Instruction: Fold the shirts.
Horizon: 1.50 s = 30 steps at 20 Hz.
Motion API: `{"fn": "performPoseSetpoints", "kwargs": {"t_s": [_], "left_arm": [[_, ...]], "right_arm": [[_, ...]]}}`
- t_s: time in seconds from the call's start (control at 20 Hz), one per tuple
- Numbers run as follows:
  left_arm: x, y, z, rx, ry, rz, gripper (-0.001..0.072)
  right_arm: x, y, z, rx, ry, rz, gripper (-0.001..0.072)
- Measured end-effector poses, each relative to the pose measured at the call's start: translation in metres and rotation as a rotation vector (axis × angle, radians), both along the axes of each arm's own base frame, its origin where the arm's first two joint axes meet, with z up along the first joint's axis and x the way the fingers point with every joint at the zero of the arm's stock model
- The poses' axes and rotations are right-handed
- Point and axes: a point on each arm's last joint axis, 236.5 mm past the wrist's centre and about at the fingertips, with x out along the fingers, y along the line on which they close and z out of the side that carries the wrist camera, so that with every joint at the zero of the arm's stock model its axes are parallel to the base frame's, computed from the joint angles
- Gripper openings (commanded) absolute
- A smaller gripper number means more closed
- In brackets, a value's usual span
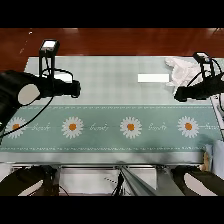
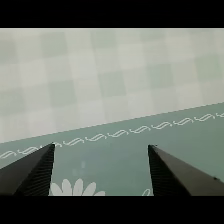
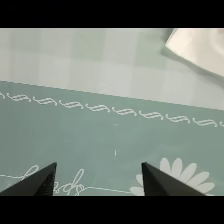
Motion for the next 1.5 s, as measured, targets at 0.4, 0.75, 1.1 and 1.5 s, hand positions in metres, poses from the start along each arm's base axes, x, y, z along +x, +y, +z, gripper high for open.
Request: {"fn": "performPoseSetpoints", "kwargs": {"t_s": [0.4,0.75,1.1,1.5], "left_arm": [[0.000,0.000,0.000,0.000,0.000,0.000,0.0684],[0.000,0.000,0.000,0.000,0.000,0.000,0.0684],[0.000,0.000,0.000,0.000,0.000,0.000,0.0684],[0.018,-0.012,0.010,-0.043,-0.081,-0.014,0.0684]], "right_arm": [[0.000,0.000,0.000,0.000,0.000,0.000,0.0609],[0.000,0.000,0.000,0.000,0.000,0.000,0.0609],[0.003,0.002,0.001,0.009,-0.012,-0.005,0.0607],[0.096,-0.026,0.053,-0.031,-0.461,-0.117,0.0574]]}}
